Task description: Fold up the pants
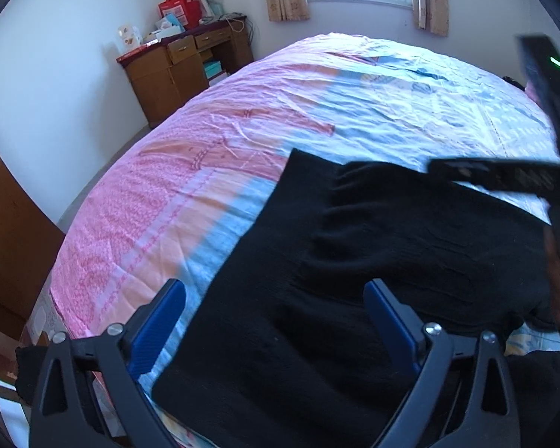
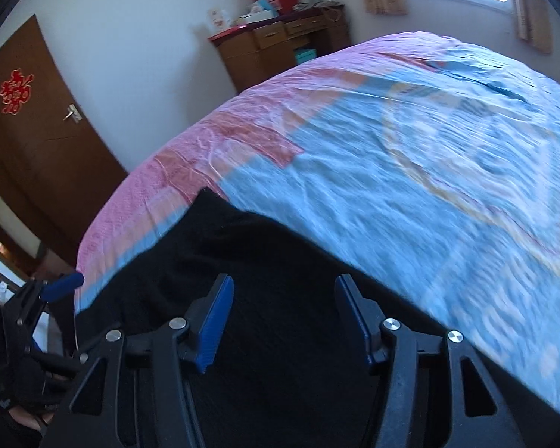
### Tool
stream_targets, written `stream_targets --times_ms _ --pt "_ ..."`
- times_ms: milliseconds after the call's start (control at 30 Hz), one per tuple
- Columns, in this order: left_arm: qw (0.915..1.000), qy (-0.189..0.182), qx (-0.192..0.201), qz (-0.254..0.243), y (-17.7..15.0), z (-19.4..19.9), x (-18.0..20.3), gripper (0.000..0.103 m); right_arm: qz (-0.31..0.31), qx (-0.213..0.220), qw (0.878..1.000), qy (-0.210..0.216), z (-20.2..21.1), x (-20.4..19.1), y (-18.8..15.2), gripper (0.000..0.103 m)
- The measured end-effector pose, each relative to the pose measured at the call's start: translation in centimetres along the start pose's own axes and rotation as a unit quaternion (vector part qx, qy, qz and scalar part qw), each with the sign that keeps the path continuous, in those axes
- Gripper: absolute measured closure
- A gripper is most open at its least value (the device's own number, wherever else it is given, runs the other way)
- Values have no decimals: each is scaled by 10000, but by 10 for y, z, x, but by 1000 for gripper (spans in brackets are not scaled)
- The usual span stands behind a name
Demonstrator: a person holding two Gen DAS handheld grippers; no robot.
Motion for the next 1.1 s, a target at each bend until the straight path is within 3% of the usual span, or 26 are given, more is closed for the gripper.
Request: stream_targets --times_ms 167,333,367,400,433,500,700,867,1100 --pt "9999 -12 -103 -137 3 -14 6 6 194 -247 9988 375 -32 1 40 44" --pt "9997 -192 -155 -36 2 -18 -5 7 583 -845 9946 -161 -80 -4 44 46" --pt "9997 -223 -124 -11 2 -16 -8 7 666 -763 9946 -243 -80 -7 42 53" --pt "9996 -257 -76 14 2 -13 -11 7 826 -694 9937 -290 -78 -13 40 74" --pt "9996 -272 -50 26 3 -11 -12 7 875 -692 9936 -191 -77 -16 38 85" --pt "9994 -341 -2 64 4 -5 -15 7 712 -681 9950 -158 -74 -18 37 95" --pt "9963 -839 135 130 -3 14 -27 7 633 -168 9978 116 -32 -40 26 97" --pt "9881 -1513 286 47 -14 34 -28 4 1015 229 9942 265 10 -86 -13 97" --pt "9773 -2115 148 -24 -24 40 -22 3 1042 471 9921 515 8 -121 -68 97"
Point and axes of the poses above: each gripper's, at about its wrist camera, not at the fingertips, and z roughly against the way its jaws point, x to its right, y to its top, the point moved 3 cm from there along -z, roughly the way its jaws point, and after that the axes turned 13 degrees about -x, right-handed, at the moved point
